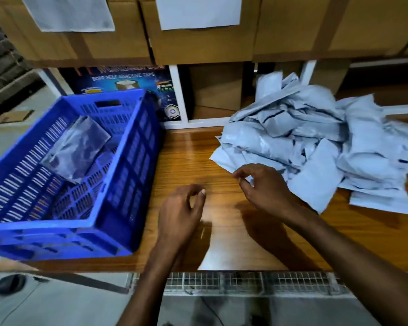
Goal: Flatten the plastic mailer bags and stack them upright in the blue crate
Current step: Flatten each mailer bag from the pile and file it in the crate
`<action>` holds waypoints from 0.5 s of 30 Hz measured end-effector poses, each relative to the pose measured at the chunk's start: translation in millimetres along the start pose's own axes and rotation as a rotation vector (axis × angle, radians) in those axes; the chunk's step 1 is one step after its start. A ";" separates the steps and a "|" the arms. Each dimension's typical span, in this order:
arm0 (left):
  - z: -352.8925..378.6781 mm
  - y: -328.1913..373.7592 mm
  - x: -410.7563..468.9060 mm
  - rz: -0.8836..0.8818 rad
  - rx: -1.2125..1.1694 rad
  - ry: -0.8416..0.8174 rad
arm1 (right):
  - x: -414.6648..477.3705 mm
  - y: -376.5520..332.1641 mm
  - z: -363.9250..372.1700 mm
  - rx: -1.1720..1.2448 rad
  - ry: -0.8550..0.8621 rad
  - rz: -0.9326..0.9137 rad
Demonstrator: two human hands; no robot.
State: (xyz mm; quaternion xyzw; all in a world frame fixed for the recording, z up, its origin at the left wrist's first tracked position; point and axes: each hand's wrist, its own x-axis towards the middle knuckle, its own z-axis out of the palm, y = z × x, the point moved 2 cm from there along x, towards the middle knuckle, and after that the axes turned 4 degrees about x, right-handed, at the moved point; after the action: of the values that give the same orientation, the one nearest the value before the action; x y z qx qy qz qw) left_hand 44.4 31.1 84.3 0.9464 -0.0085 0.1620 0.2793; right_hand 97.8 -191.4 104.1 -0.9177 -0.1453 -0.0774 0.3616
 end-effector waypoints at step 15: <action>104.9 -13.5 -17.7 0.031 0.335 -0.270 | 130.6 109.6 -54.3 -0.467 0.258 -0.087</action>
State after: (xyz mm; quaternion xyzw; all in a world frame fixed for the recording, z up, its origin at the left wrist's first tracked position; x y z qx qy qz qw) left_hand 60.8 -14.5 -11.4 0.9925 -0.0332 0.0370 0.1118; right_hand 254.6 -277.4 105.5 -0.9517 -0.1157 -0.2406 0.1518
